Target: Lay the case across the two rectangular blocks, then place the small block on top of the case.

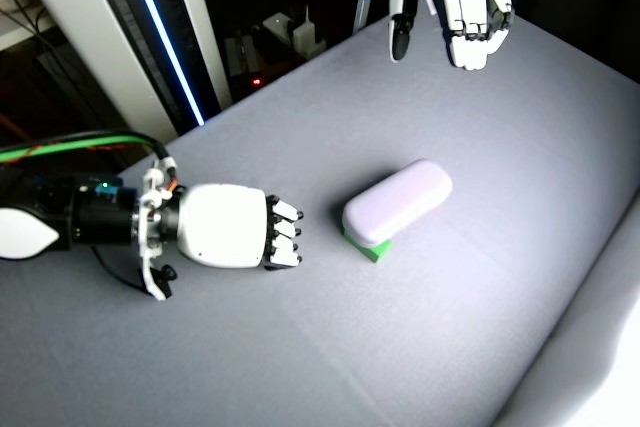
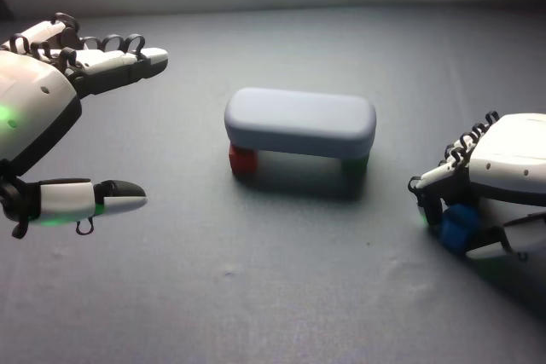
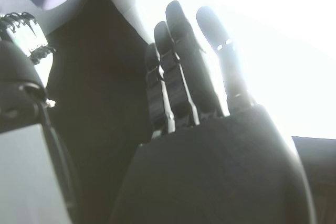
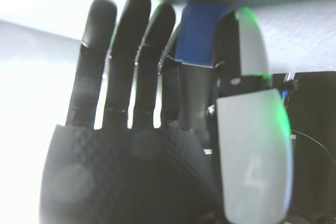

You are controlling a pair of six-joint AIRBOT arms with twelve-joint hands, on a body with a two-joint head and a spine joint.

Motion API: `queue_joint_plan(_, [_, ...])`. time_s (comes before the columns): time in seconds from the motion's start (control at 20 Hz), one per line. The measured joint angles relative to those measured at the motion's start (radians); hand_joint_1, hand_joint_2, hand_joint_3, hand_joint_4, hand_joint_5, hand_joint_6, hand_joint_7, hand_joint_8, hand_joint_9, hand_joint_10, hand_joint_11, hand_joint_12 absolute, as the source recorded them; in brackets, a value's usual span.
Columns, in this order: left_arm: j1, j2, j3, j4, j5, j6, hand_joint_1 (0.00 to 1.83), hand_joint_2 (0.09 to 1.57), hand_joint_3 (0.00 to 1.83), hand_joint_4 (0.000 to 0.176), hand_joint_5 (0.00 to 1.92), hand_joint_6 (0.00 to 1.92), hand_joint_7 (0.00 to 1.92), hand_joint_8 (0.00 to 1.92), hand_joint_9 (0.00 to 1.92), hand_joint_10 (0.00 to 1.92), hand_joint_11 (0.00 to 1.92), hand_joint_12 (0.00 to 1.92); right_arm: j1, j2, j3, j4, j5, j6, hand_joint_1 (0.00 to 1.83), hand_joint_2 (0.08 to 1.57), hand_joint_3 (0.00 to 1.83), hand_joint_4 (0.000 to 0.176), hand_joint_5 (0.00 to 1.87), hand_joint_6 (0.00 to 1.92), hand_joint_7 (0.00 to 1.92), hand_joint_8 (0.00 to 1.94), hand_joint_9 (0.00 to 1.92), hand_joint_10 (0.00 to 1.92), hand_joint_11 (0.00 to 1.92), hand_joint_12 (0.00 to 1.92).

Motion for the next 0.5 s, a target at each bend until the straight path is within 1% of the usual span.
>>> queue_joint_plan(0.05, [0.0,0.0,0.0,0.001,-0.001,0.0,0.99,0.88,0.0,0.0,0.47,0.0,0.6,0.0,0.68,0.01,0.23,1.21,0.0,0.0,0.001,0.0,0.001,0.0,1.23,1.12,0.0,0.0,0.84,1.24,1.1,0.84,0.96,1.11,0.77,1.49])
queue_joint_plan(0.1, [0.0,0.0,0.0,0.0,0.0,0.0,1.0,0.88,0.0,0.0,0.46,0.0,0.59,0.0,0.67,0.0,0.2,1.23,0.013,0.0,0.001,-0.005,-0.008,0.001,1.24,1.11,0.0,0.0,0.85,1.24,1.13,0.78,1.01,1.1,0.83,1.49])
queue_joint_plan(0.15, [0.0,-0.001,0.0,0.0,0.0,0.0,1.0,0.88,0.0,0.0,0.46,0.0,0.59,0.0,0.66,0.0,0.19,1.24,0.019,0.0,0.001,-0.004,-0.011,0.001,1.24,1.11,0.0,0.0,0.88,1.14,1.12,0.83,1.0,1.02,0.8,1.48])
queue_joint_plan(0.2, [0.0,-0.001,0.0,0.002,0.0,0.0,1.01,0.87,0.0,0.0,0.46,0.0,0.59,0.0,0.66,0.0,0.19,1.23,0.031,0.0,0.001,-0.01,-0.014,0.001,1.24,1.1,0.0,0.0,0.89,1.12,1.15,0.78,1.01,0.93,0.77,1.44])
queue_joint_plan(0.25, [0.003,-0.001,0.0,0.001,-0.001,-0.002,1.01,0.87,0.0,0.0,0.46,0.0,0.59,0.0,0.67,0.0,0.2,1.24,0.042,0.0,0.001,-0.016,-0.016,0.001,1.25,1.09,0.0,0.0,0.91,1.12,1.18,0.67,1.04,0.83,0.77,1.38])
queue_joint_plan(0.3, [0.005,-0.001,0.0,0.0,0.001,-0.003,1.01,0.87,0.0,0.0,0.47,0.0,0.6,0.01,0.67,0.01,0.19,1.23,0.056,0.0,0.001,-0.026,-0.016,0.001,1.36,1.08,0.0,0.0,0.88,1.16,1.17,0.61,1.04,0.96,0.78,1.27])
queue_joint_plan(0.35, [0.005,-0.001,0.0,-0.001,0.001,-0.003,1.01,0.87,0.0,0.0,0.47,0.0,0.6,0.01,0.68,0.01,0.19,1.23,0.066,0.0,0.001,-0.031,-0.016,0.001,1.28,1.08,0.0,0.0,0.92,1.14,1.22,0.55,1.08,0.77,0.8,1.21])
queue_joint_plan(0.4, [0.005,-0.001,0.0,0.0,0.0,-0.003,1.02,0.87,0.0,0.0,0.46,0.0,0.6,0.0,0.67,0.0,0.18,1.23,0.085,0.0,0.001,-0.039,-0.014,0.001,1.26,1.07,0.0,0.0,0.93,1.15,1.24,0.51,1.1,0.65,0.78,1.22])
queue_joint_plan(0.45, [0.005,-0.001,0.0,0.0,0.0,-0.004,1.01,0.87,0.0,0.0,0.46,0.0,0.6,0.0,0.67,0.0,0.19,1.24,0.099,0.0,0.001,-0.047,-0.013,0.001,1.26,1.07,0.0,0.0,0.96,1.13,1.24,0.47,1.11,0.65,0.78,1.35])
queue_joint_plan(0.5, [0.007,-0.001,0.0,-0.001,0.0,-0.007,1.01,0.88,0.0,0.0,0.46,0.0,0.6,0.0,0.67,0.0,0.2,1.24,0.125,0.0,0.002,-0.057,-0.004,0.001,1.25,1.07,0.0,0.0,0.97,1.06,1.22,0.59,1.05,0.87,0.76,1.53])
